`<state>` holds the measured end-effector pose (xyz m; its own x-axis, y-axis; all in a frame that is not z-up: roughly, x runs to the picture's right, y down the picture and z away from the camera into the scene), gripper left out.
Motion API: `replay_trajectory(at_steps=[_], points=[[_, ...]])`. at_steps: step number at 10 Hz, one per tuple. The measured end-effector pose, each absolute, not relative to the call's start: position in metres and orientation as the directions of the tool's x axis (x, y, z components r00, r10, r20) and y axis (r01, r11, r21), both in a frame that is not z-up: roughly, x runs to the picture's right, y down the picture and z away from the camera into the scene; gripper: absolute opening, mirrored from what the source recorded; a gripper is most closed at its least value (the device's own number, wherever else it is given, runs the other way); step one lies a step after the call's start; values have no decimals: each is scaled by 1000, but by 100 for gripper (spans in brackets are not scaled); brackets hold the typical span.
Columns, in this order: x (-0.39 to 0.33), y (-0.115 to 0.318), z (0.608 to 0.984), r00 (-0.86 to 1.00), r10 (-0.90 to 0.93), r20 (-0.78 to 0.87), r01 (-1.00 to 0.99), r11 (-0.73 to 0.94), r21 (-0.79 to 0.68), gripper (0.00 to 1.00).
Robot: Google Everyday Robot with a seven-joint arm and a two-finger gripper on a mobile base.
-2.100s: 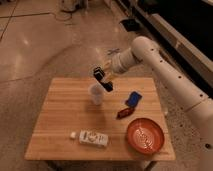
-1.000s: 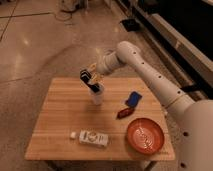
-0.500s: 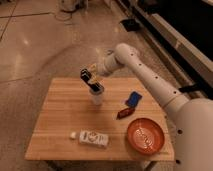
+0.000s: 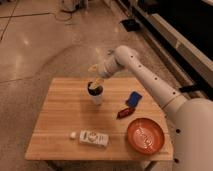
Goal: Place the eraser in the ceramic cup
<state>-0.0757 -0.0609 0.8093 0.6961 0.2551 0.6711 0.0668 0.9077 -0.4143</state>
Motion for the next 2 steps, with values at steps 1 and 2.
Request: replay_trajectory(at_steps=[1, 2], points=[[-73, -59, 811, 698, 259, 668, 65, 905, -420, 80], [-71, -59, 811, 699, 260, 667, 63, 906, -419, 80]])
